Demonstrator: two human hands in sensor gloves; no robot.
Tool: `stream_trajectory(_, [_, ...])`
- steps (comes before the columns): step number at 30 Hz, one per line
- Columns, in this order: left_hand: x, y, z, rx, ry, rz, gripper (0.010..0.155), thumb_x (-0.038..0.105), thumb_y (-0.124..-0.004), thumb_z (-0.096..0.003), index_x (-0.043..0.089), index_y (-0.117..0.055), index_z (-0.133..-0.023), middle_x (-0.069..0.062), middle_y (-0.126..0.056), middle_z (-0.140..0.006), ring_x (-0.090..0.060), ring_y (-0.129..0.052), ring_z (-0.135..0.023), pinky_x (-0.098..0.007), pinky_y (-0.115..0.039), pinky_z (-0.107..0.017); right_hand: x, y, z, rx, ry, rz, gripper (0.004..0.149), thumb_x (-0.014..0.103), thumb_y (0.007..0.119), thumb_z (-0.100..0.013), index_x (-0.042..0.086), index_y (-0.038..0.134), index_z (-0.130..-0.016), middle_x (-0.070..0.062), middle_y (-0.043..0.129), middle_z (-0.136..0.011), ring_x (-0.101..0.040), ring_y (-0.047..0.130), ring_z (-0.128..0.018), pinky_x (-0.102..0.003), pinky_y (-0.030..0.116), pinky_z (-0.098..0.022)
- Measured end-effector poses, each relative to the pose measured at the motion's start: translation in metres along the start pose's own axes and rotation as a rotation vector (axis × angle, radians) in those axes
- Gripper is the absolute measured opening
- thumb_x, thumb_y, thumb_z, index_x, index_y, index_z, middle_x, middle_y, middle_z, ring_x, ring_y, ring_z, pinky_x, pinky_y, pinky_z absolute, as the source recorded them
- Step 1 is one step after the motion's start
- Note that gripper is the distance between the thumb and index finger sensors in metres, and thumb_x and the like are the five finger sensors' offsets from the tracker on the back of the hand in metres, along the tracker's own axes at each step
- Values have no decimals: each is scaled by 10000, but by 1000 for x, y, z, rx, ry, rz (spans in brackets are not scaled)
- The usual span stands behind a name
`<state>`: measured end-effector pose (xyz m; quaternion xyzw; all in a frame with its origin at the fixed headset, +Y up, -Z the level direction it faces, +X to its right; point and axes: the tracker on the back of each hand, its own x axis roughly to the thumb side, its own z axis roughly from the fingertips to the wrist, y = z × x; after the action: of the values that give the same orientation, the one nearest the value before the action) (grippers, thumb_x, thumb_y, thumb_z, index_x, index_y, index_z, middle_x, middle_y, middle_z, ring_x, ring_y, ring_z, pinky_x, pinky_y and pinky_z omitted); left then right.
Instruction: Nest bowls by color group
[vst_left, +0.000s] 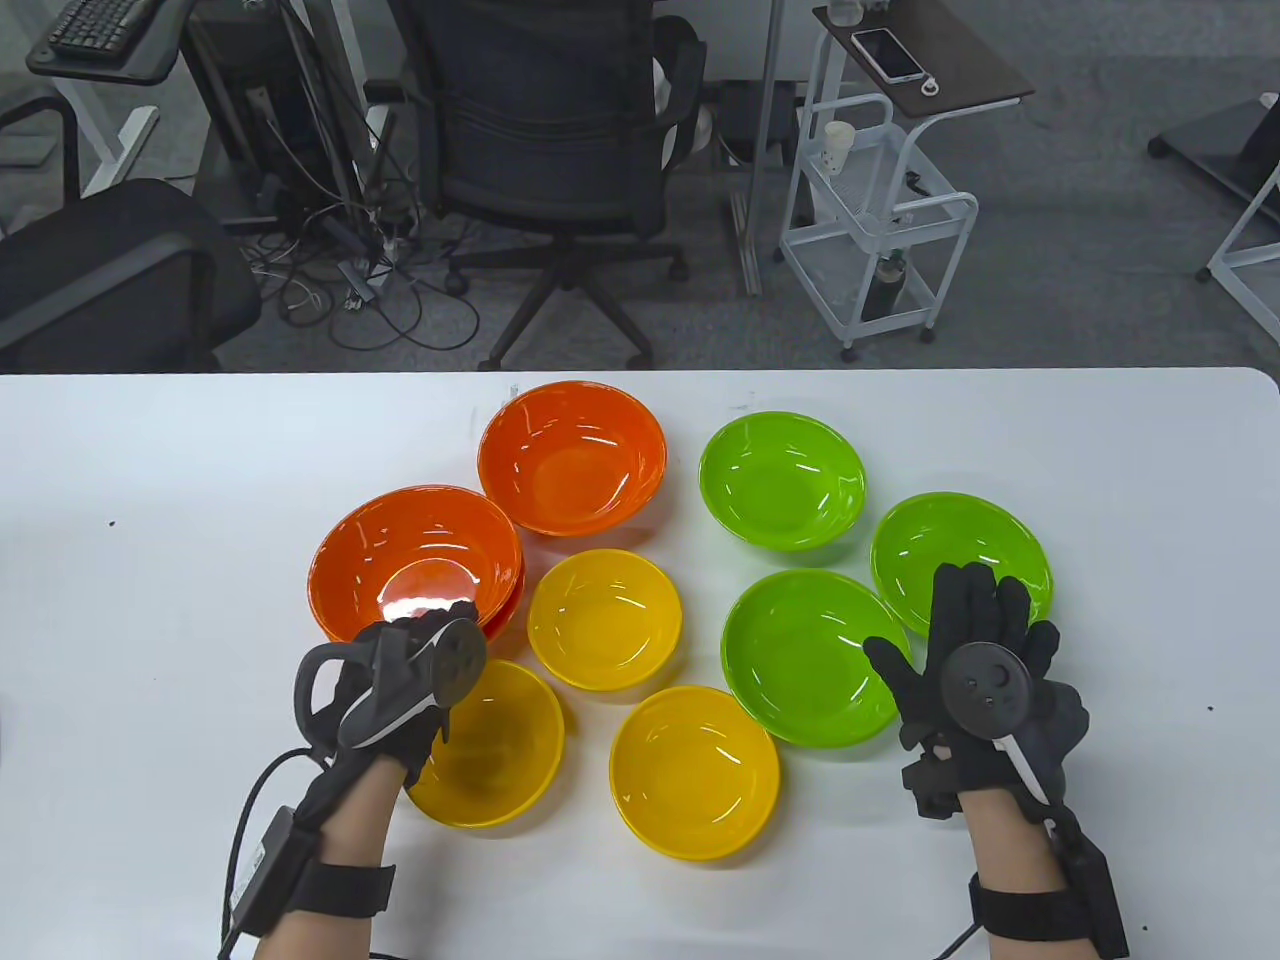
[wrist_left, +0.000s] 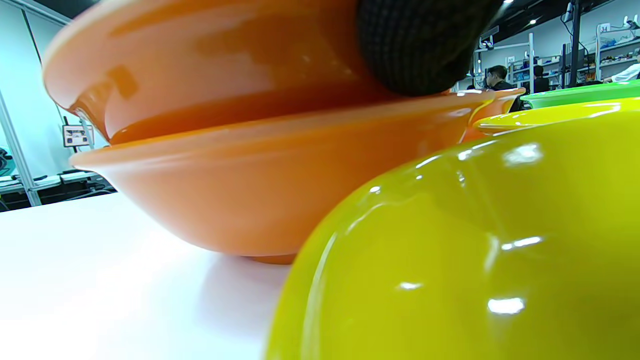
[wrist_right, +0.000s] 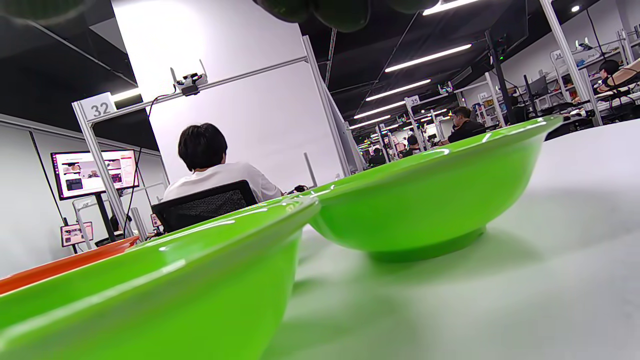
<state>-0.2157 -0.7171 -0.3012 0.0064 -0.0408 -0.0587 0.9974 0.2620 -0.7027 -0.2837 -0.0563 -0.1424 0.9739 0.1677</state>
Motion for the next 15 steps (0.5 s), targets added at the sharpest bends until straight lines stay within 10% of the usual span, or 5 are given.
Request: stream_trajectory(15, [-7, -3, -4, -190, -5, 174, 587, 458, -673, -489, 350, -670, -1066, -3, -870, -1052, -272, -918, -959, -485, -680, -749, -1, -1, 0, 8, 10, -4, 932, 746, 575, -334, 206, 347, -1058, -111, 343, -1135, -509, 302, -1042, -712, 221, -655])
